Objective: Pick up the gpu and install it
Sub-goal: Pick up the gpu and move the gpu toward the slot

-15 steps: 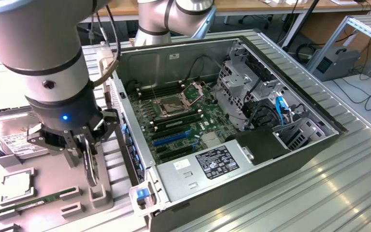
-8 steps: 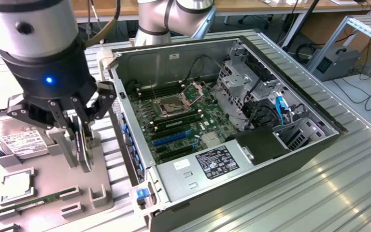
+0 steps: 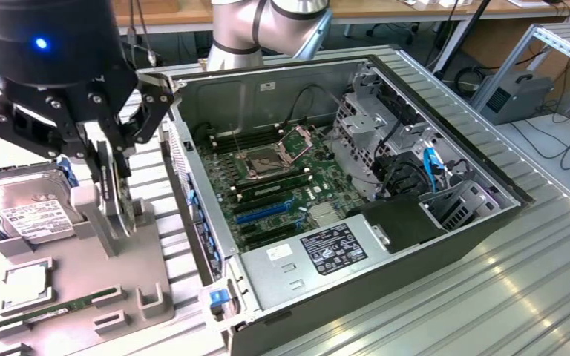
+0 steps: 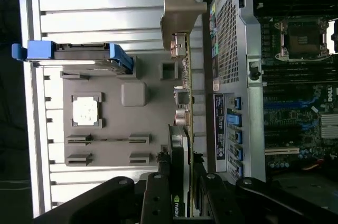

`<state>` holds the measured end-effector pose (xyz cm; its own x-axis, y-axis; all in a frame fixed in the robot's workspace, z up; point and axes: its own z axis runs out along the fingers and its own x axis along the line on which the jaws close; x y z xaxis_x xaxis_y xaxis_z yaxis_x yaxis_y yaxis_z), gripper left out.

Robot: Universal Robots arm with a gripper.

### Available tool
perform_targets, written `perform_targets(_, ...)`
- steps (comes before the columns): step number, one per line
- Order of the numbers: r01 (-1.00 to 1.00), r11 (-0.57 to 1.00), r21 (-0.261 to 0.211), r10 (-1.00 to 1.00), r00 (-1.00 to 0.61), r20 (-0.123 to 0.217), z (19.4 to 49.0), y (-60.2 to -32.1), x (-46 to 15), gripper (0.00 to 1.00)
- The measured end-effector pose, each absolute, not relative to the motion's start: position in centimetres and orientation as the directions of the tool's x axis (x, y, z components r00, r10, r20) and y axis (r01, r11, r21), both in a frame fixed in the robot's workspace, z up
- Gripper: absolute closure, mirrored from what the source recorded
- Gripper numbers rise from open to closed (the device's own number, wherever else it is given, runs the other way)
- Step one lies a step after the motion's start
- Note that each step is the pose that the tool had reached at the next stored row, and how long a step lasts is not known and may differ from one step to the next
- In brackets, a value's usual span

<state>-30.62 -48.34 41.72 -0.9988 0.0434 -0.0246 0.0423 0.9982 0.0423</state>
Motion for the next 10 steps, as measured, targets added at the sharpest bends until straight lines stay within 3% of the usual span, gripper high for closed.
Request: perform_targets(10, 0.042, 0.998, 0.042, 0.043, -0.999, -0.025, 45.6, -48.3, -30.6, 0.73)
